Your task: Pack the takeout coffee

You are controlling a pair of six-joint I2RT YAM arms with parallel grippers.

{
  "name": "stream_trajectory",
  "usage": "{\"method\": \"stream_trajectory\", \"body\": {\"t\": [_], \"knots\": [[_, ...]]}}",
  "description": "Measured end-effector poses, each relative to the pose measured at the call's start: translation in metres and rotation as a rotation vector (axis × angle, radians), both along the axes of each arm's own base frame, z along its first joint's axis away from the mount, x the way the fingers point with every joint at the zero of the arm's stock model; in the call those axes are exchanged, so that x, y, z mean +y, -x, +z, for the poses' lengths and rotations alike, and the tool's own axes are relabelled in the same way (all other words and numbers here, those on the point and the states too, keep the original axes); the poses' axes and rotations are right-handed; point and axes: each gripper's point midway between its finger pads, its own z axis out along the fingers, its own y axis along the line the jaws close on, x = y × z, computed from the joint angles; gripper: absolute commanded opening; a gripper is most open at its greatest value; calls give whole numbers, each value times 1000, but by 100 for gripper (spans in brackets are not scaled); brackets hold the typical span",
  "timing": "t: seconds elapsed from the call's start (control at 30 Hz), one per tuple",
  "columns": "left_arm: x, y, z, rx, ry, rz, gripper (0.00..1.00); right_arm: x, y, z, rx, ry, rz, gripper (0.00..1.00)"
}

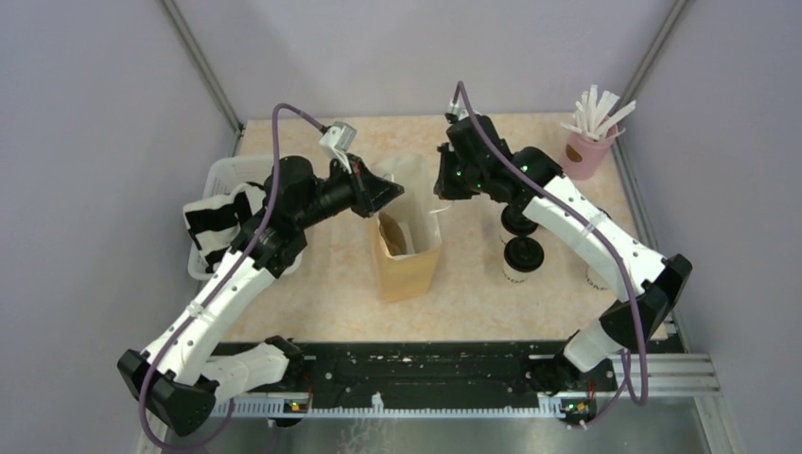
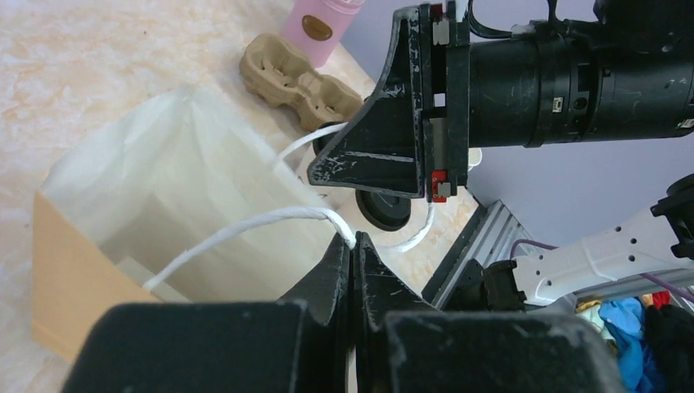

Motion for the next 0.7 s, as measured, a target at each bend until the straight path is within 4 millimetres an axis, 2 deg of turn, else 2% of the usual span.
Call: {"method": "stream_trajectory", "body": {"t": [0.17,0.3,0.5,0.7], "knots": [[-1,-5,7,-91,26,4,0,20,-17,20,-198,15,109,0],[5,-12,11,-164,44,53,0,28,-25,31,-390,62,206,0],[15,-9,-4,-203,62,95,0,27,-36,48,-641,139,302,0],[18,-6,-29,-199,28,94,0,30,-47,56,-784,216,349,0]]}}
